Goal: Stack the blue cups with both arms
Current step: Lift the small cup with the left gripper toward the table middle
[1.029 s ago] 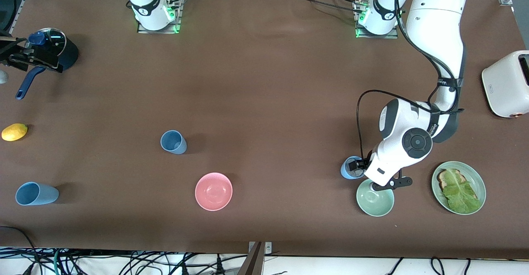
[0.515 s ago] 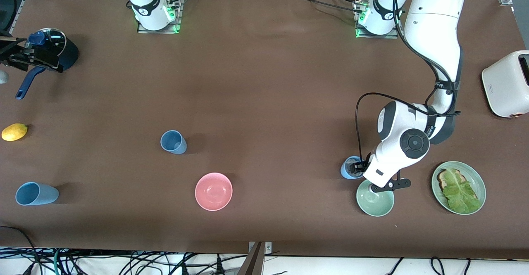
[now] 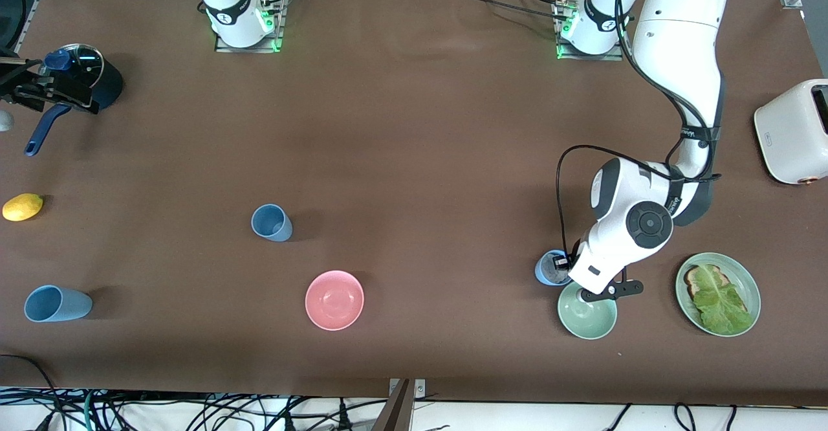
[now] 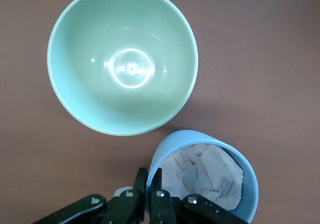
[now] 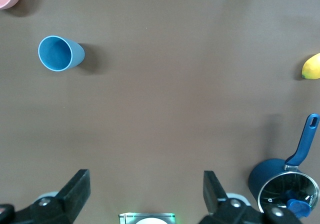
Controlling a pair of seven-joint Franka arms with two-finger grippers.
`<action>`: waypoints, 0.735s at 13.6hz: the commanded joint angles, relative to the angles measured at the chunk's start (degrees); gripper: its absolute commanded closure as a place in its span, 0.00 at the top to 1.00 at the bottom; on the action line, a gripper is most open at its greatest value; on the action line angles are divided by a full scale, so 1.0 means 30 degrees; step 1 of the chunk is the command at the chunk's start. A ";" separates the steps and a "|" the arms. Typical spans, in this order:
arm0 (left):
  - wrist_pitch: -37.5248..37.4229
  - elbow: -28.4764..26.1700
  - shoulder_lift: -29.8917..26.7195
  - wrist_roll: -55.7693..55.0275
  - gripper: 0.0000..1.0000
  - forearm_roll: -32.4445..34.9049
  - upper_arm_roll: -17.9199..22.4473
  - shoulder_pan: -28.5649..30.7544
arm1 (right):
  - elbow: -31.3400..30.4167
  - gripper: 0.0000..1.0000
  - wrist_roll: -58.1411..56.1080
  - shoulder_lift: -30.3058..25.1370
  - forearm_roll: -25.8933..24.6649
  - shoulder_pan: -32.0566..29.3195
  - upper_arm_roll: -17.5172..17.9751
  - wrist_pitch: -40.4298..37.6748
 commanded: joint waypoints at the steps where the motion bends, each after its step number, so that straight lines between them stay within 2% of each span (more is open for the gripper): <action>1: -0.0985 0.0416 -0.0563 -0.0107 0.00 -0.0353 0.0061 -0.0224 | 0.0316 1.00 -0.0218 0.0153 0.0221 -0.0035 -0.0044 -0.0279; 4: -0.1575 0.0476 -0.1383 -0.1714 0.00 -0.0354 0.0061 -0.1100 | 0.0316 1.00 -0.0218 0.0153 0.0221 -0.0035 -0.0044 -0.0279; 9: -0.1811 0.0710 -0.1738 -0.7887 0.00 -0.0383 -0.0086 -0.3735 | 0.0316 1.00 -0.0188 0.0183 0.0133 -0.0064 -0.0073 -0.0279; 10: -0.1811 0.1581 -0.1679 -0.9149 0.00 -0.0383 0.0030 -0.4379 | 0.0316 1.00 -0.0188 0.0183 0.0133 -0.0093 -0.0073 -0.0308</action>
